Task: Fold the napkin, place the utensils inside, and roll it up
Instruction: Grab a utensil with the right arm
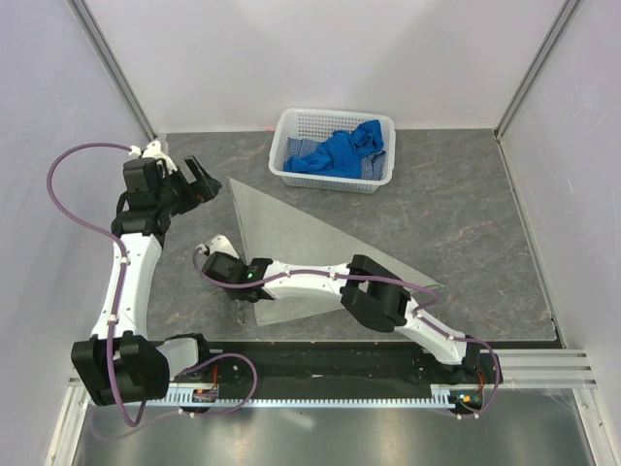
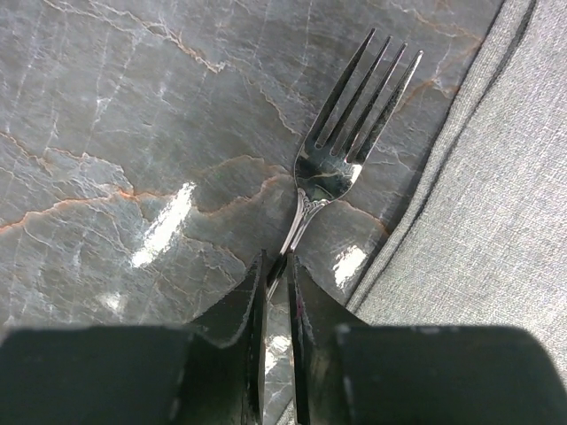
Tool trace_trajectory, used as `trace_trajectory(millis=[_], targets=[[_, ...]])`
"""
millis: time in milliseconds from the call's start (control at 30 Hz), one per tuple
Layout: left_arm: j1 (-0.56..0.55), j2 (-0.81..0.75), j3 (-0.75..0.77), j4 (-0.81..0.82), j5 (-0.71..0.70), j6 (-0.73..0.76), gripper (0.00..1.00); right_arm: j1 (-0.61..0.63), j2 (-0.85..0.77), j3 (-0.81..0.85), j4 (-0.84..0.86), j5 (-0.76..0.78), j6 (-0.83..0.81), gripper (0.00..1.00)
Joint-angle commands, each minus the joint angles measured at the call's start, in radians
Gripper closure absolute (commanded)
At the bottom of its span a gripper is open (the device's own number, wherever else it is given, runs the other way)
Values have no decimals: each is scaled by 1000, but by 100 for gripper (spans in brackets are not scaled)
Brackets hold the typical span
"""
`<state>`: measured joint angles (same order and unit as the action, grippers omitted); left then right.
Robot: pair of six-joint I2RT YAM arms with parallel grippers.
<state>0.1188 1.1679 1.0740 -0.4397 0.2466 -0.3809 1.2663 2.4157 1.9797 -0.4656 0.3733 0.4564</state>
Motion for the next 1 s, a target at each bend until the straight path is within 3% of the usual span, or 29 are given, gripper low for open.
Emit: trace_trajectory(millis=[0,200,400,633,967], targets=[[10,-27,21,12,31,-23,0,-7,59,1,-54,3,-48,99],[19,-25,17,15,36,-21,0,-21,8,-79,80,-141,-113,100],[22,-20,15,18,37,-24,0,-33,-211,-278,304,-258,-116,100],[22,-17,10,19,42,-26,0,-59,-371,-390,344,-372,-148,100],[27,-17,10,22,42,-27,0,-74,-472,-505,441,-508,-116,100]])
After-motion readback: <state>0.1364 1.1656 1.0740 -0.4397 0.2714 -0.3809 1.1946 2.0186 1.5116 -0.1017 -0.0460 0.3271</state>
